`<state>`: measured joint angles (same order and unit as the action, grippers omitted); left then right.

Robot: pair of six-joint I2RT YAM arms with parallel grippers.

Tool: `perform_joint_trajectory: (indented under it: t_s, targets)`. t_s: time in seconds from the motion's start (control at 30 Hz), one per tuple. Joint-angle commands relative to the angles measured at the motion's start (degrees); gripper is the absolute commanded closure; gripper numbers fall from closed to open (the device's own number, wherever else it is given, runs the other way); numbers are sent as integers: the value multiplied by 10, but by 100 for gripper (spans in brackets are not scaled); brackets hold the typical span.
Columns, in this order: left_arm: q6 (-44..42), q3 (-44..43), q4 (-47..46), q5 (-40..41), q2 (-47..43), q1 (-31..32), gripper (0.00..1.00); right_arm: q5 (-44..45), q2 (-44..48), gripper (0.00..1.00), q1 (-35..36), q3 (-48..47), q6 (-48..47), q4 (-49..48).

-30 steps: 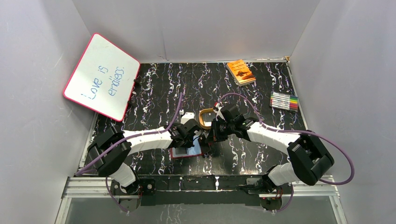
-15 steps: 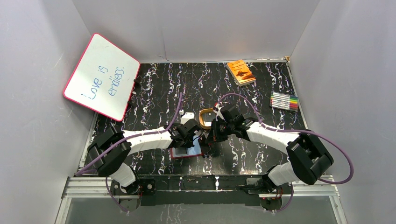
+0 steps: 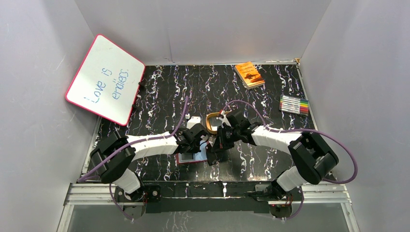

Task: Put the credit cards into the card holder
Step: Turn over the card slot in the card holder.

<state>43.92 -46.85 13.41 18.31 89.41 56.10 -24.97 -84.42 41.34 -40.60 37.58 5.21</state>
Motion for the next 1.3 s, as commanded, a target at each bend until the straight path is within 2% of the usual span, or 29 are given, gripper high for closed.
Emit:
perform_joint_trajectory:
  t_s: [0.0,0.1,0.43,0.63,0.77,1.03,1.17,1.27]
  targets:
    - [4,28,45,-25,13,5,100,-22,2,100,2,2,6,-34]
    - [6,29,45,-26,14,4,100,-9,18,100,2,-1,0,-26]
    - [9,15,55,-18,-7,4,99,-62,-17,100,2,-15,1,-47]
    - [1,-15,76,-7,-28,4,74,-72,-32,100,4,-21,5,-66]
    - [-5,-35,94,-2,-43,4,64,-73,-38,100,4,-21,7,-69]
    - [-5,-71,126,-1,-86,4,48,-78,-47,100,7,-25,13,-80]
    - [9,-74,155,15,-130,5,44,-81,-56,100,11,-35,13,-82]
    - [49,-44,186,53,-176,3,44,-83,-60,100,18,-46,14,-82]
